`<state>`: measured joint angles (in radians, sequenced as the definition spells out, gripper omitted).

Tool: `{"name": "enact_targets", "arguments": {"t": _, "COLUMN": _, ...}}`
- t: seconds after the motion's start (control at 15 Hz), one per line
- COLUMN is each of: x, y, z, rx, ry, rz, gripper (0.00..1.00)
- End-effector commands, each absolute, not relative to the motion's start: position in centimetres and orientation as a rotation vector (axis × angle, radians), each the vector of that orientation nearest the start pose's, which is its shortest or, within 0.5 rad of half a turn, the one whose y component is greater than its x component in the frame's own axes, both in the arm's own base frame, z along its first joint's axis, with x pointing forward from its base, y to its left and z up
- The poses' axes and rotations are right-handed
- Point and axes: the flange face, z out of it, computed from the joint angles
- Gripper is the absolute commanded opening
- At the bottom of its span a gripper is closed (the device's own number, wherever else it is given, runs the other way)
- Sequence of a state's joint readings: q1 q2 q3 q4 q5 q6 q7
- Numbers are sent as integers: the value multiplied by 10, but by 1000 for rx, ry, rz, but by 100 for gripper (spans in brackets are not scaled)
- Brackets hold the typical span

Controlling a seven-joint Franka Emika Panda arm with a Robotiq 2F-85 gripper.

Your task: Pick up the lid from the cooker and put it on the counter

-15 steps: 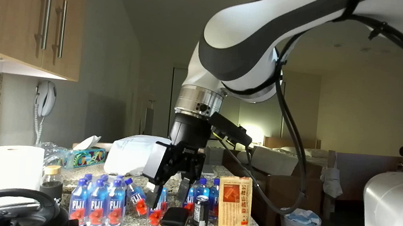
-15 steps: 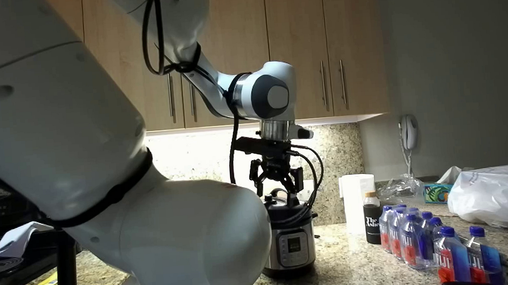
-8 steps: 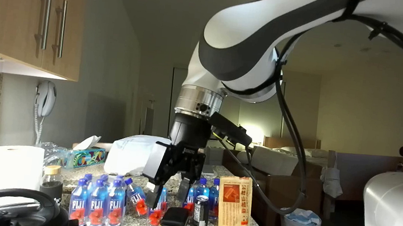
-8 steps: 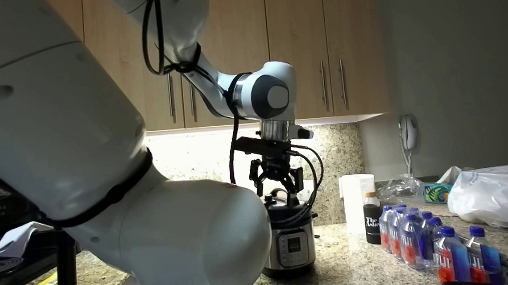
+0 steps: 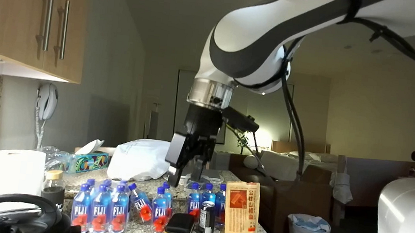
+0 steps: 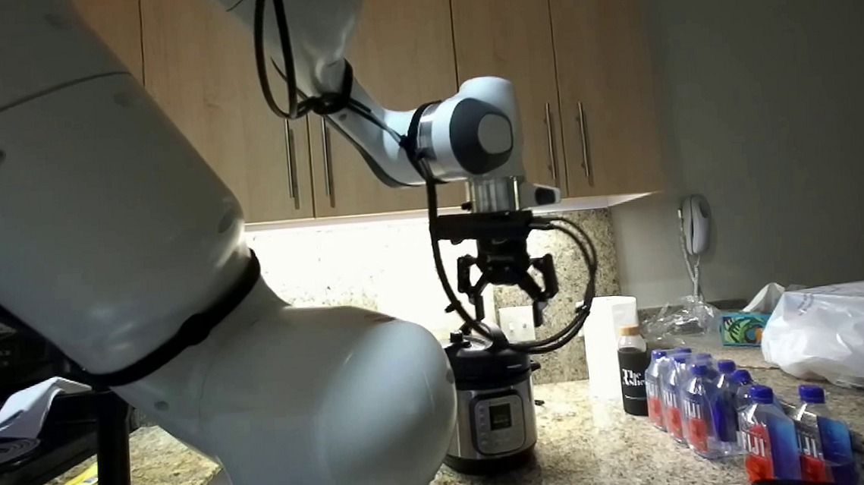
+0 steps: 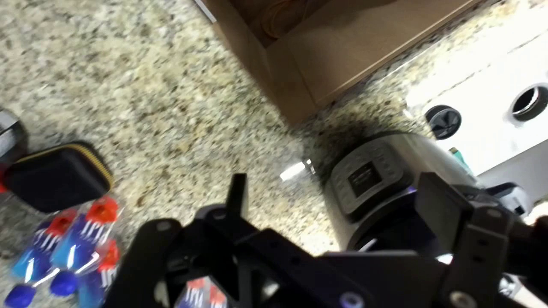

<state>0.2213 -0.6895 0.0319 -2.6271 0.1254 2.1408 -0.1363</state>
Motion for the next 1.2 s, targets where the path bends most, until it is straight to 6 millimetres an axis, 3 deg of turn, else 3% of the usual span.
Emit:
{"name": "enact_targets", "arguments": {"t": 0.0, "x": 394, "y": 31, "z": 535, "rx": -3060, "ry": -600, "rz": -361, "gripper": 100}}
{"name": "enact_targets", "arguments": {"t": 0.13, "x": 419, "y": -1, "z": 559, "rx": -3073, "ry": -668, "rz": -273, "gripper": 100}}
{"name": "enact_targets", "arguments": {"t": 0.2, "x": 388, "y": 17, "z": 546, "rx": -3049, "ry": -583, "rz": -365, "gripper": 100}}
{"name": "enact_targets", "arguments": {"t": 0.33, "x": 397, "y": 6, "z": 555, "rx": -3051, "ry": -567, "rz": -361, "gripper": 100}}
{"name": "enact_targets", "arguments": {"t": 0.67, "x": 397, "y": 21, "z": 548, "rx": -3044, "ry": -612, "rz": -359, "gripper": 100}}
{"name": "enact_targets", "arguments": {"t": 0.8, "x": 410, "y": 37, "z": 548, "rx": -3016, "ry": -682, "rz": -373, "gripper": 100}}
{"name": "enact_targets", "arguments": {"t": 1.13, "x": 472, "y": 97, "z": 547, "rx": -2870, "ry": -873, "rz": -460, "gripper": 100}}
